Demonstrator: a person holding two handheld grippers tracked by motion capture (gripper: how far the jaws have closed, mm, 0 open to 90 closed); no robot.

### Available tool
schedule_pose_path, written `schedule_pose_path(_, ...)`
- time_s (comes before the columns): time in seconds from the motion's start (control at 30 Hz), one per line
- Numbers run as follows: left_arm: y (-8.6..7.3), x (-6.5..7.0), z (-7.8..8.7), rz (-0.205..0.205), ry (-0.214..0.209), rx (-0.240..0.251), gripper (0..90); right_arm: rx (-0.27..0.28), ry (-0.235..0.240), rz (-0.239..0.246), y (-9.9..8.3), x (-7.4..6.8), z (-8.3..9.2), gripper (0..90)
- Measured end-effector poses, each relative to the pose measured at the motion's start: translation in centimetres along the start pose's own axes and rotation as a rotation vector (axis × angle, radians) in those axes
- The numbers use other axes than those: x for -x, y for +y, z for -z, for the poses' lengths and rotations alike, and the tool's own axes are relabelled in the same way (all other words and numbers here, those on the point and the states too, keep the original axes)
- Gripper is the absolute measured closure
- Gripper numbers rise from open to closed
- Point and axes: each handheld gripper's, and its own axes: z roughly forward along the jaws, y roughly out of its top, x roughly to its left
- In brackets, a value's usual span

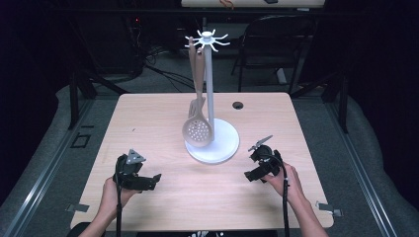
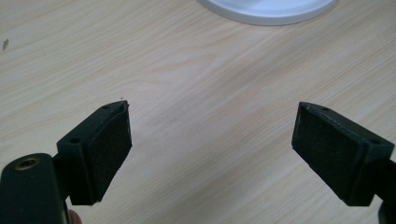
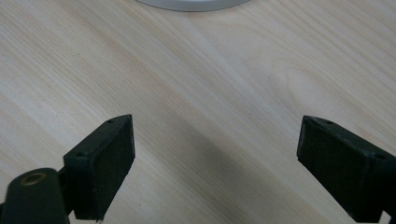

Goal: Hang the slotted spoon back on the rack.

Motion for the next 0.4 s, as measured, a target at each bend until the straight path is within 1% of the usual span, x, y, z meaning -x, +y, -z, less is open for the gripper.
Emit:
schedule_pose_path(0.03,-0.2,-0.1,-0.1,0.011,-0.002,-0.006,11.8,0.0,-0.001,0.001,0.0,0.0,0.0,11.1)
schedule_pose_path(0.1,-0.5,-0.6,-0.4,0.051,-0.035,-0.007,12.5,0.006,0.009,-0.002,0.0,0.0,-0.1,11.1)
schedule_pose_path(0.13,-0.5,-0.7,-0.5,0.052,-0.036,-0.01,12.6,0.006,0.005,0.003,0.0,0.0,0.0,11.0)
schedule_pose_path(0.2,-0.5,-1.1,-0.8,0.046,-0.012,-0.006,12.7,0.011,0.01,0.002,0.0,0.1,-0.1,11.1)
schedule_pose_path(0.23,-0.5,-1.4,-0.9,0.047,-0.005,-0.013,12.7,0.022,0.02,-0.009,-0.1,0.0,-0.2,11.1)
schedule_pose_path(0.3,-0.4,-2.0,-1.3,0.064,0.008,-0.016,12.8,0.012,0.015,-0.008,-0.1,0.1,-0.3,11.1)
schedule_pose_path(0.33,-0.4,-2.4,-1.4,0.071,0.013,-0.024,13.0,0.018,0.016,-0.01,-0.1,0.0,-0.4,11.1)
schedule_pose_path(0.37,-0.4,-2.7,-1.6,0.078,0.024,-0.026,13.5,0.011,0.019,-0.003,-0.1,0.1,-0.4,11.0)
schedule_pose_path(0.4,-0.4,-3.1,-1.7,0.085,0.029,-0.036,13.7,0.015,0.017,-0.008,-0.2,0.1,-0.3,11.0)
